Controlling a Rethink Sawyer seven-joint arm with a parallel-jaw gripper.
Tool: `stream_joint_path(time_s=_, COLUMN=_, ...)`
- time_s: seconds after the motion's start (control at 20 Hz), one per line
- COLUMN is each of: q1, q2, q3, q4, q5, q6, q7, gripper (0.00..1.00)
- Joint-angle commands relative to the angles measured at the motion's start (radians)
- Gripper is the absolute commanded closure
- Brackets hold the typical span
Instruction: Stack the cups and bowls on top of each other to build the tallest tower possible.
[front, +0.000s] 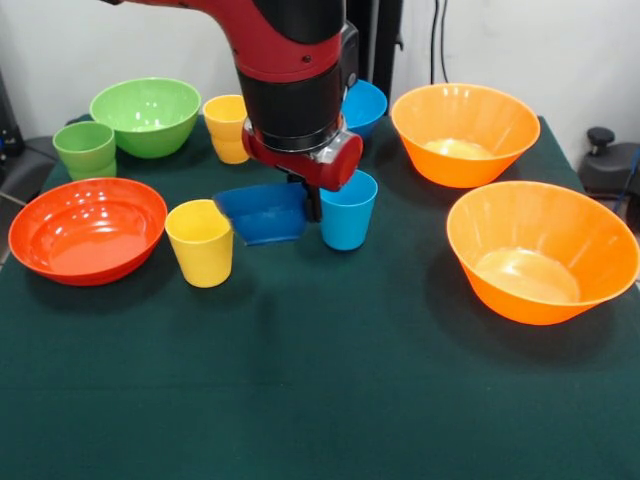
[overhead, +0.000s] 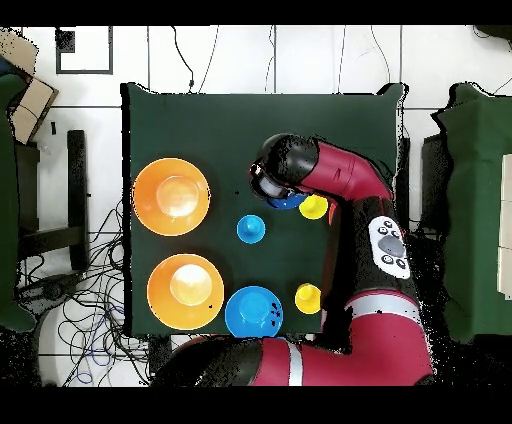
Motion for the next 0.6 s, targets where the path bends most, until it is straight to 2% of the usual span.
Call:
stream_joint_path(time_s=0.05, q1=0.026, q2=0.014, q3=0.009, q4=-0.048, q5=0.015, q6=0.074, q7=0.125, gripper=1.0)
stream_joint_path(time_s=0.15, q1=0.031, q2=0.005, q3=0.008, q4=-0.054, q5=0.022, q6=0.097, q7=0.129, gripper=1.0)
stream_joint_path(time_s=0.2, q1=-0.05, q2=0.046, q3=-0.002, q4=-0.135, q5=0.01, q6=0.145, q7=0.068, gripper=1.0)
stream_joint_path(time_s=0.25, q1=-0.054, q2=0.047, q3=-0.004, q4=-0.146, q5=0.011, q6=0.158, q7=0.064, gripper=1.0)
stream_joint_path(time_s=0.3, q1=-0.057, q2=0.007, q3=-0.007, q4=-0.156, q5=0.012, q6=0.214, q7=0.053, gripper=1.0)
stream_joint_path(time_s=0.45, q1=-0.029, q2=0.03, q3=0.0, q4=-0.2, q5=0.021, q6=0.251, q7=0.089, gripper=1.0)
stream_joint_path(time_s=0.5, q1=-0.013, q2=-0.003, q3=0.0, q4=-0.13, q5=0.029, q6=0.216, q7=0.103, gripper=1.0)
stream_joint_path(time_s=0.6, q1=-0.009, q2=0.0, q3=-0.003, q4=-0.135, q5=0.032, q6=0.218, q7=0.109, gripper=1.0)
